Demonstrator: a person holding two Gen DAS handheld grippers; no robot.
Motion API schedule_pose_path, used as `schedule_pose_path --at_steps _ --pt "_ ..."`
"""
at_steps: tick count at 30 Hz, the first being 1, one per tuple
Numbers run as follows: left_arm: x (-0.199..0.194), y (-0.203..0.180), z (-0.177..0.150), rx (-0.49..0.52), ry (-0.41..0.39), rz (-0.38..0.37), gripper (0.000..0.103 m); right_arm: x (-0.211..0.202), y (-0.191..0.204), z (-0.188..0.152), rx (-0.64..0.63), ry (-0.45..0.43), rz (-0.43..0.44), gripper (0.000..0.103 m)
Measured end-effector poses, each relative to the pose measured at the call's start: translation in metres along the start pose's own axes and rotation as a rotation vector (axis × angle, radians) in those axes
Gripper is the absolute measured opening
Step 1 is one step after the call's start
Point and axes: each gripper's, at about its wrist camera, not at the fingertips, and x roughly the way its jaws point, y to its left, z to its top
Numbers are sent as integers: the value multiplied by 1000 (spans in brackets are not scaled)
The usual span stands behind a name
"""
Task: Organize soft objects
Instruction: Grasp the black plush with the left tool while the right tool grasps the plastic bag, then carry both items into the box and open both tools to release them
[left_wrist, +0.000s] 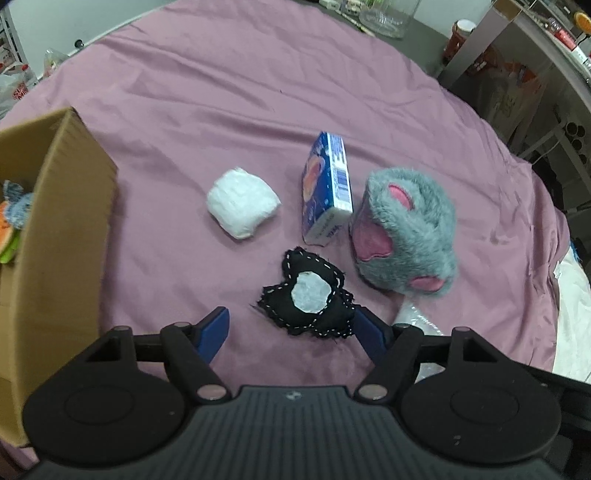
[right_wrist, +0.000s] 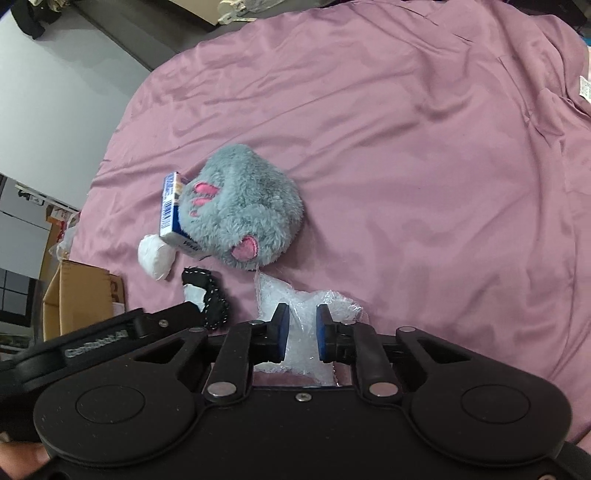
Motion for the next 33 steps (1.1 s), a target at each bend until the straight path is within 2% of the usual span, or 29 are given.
schedule_pose_path --at_steps 4,7,12,15,17,18,19,20,21,23,25,33 --pt "15 1 1 -19 18 -2 71 4 0 1 6 41 -12 27" --pt "23 3 3 -29 25 2 70 8 3 -1 3 64 -28 47" --pt "30 5 8 -36 14 4 68 16 4 -3 -4 90 -93 57" --pt "33 5 11 -31 2 3 62 22 4 -5 -11 97 -116 60" --pt "34 3 11 -19 -6 -8 47 27 6 -6 -24 95 -129 62" --pt "33 2 11 -17 -6 -21 42 29 7 -6 -32 94 -135 62" --pt "33 2 12 -21 -3 -38 34 30 9 -6 -41 90 -143 59" --pt "31 2 11 -23 -3 -45 31 30 11 -7 -52 85 -149 54" --pt "30 0 12 -22 -3 -48 30 29 13 -6 -63 79 -152 49" --pt "25 2 11 -31 2 -62 28 25 17 -7 -79 69 -144 33" --pt "19 8 8 -37 0 -72 28 21 22 -7 -87 65 -133 27" --pt "-20 24 6 -47 -57 -98 28 -3 41 -18 -109 19 -92 21"
